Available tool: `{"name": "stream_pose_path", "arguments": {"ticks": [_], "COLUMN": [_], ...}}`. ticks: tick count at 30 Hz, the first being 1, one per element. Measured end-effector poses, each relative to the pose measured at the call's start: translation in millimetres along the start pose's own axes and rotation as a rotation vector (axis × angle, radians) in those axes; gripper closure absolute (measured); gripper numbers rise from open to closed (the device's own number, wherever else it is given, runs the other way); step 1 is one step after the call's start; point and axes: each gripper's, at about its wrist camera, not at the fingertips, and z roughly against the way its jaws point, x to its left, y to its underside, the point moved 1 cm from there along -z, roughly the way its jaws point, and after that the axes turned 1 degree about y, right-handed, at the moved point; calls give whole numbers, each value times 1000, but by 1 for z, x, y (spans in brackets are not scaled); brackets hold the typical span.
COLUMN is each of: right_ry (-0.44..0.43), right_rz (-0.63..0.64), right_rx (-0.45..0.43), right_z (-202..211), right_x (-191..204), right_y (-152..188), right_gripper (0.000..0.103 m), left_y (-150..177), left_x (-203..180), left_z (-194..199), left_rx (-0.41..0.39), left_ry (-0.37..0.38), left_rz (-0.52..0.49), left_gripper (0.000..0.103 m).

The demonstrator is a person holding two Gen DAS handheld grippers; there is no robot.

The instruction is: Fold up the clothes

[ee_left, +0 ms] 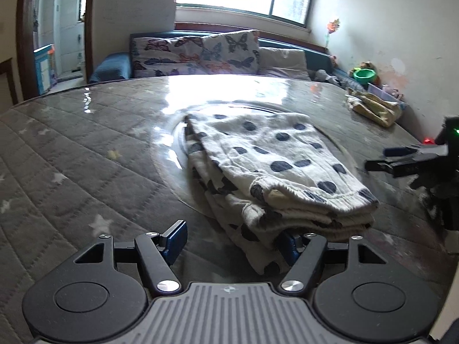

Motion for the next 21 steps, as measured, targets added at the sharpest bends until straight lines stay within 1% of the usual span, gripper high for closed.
{"name": "stream_pose_path", "arguments": {"ticks": [8,11,15,18,20,21], "right_ry": [1,1,1,1,1,1], "right_rz": [-1,-3,-4,-6,-6,-6], "right_rx": [-2,-2,-3,-3,-3,-3], "right_z": [3,4,5,4,5,5], "right_x": [3,4,5,4,4,4], "right_y": [0,1,1,1,1,1], "right_gripper": [0,0,0,0,0,0], "left_y": [-11,-12,-9,-3,-1,0], "left_x": [30,38,47,51,52,53], "left_z": [-9,-11,-11,-9,-8,-8], "left_rx": [-18,-30,-46,-59,-66,-66], "left_ry": [-74,-94,-108,-106,-115,-127], "left_rz": [57,78,102,114,115,119], "left_gripper": [32,28,16,13,7,1]}}
